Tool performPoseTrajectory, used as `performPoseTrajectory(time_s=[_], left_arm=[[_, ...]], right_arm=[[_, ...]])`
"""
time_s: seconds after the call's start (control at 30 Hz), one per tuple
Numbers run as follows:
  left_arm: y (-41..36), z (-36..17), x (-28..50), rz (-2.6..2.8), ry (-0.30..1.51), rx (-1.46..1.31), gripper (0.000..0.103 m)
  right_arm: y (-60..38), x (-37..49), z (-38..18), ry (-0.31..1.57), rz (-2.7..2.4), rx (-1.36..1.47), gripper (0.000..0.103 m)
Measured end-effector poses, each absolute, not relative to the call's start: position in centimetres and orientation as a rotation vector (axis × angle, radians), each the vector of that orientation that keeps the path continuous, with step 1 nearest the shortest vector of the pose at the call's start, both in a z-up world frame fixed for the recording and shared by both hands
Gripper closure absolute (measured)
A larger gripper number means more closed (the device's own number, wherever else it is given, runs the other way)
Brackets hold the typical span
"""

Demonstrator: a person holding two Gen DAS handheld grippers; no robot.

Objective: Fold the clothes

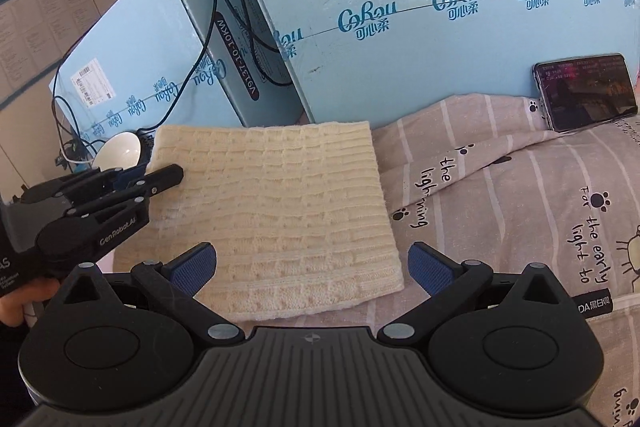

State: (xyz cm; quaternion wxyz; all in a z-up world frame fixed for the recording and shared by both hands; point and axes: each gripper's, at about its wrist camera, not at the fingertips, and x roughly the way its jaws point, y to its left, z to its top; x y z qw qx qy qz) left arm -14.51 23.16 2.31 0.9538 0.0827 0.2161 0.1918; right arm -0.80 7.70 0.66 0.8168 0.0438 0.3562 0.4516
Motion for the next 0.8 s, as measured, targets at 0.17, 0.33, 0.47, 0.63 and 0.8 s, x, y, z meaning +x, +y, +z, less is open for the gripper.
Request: performPoseTrajectory(time_s=[0.17,0.33,0.47,0.63,0.8], left_arm=[[17.9,1.1,-17.7,0.236,0.384,0.325,0.087],[14.8,-0.5,-18.5,0.028,0.41,0.43,0.087],[12.9,-2.2,-18.8,-0.136,0.448,0.515,0.087],[11.9,-3.3,-18.4,-0.179,0.474,0.577,0.085],[10.8,-2.4,-19.2,-0.178,0.398,0.602,0.09]], right_arm=[[6.4,0.7,0.5,0.784,1.031,0.285,0.0],[6.7,0.9,-0.3,0.848,1.086,0.396,0.0],[7.1,0.1,-0.8,0.868,1.091,0.385,0.0],[7.9,-1.4,-1.4,0.85,0.994,0.257,0.077],[6.9,-2.9,1.1,0.761,0.995,0.178,0.084]])
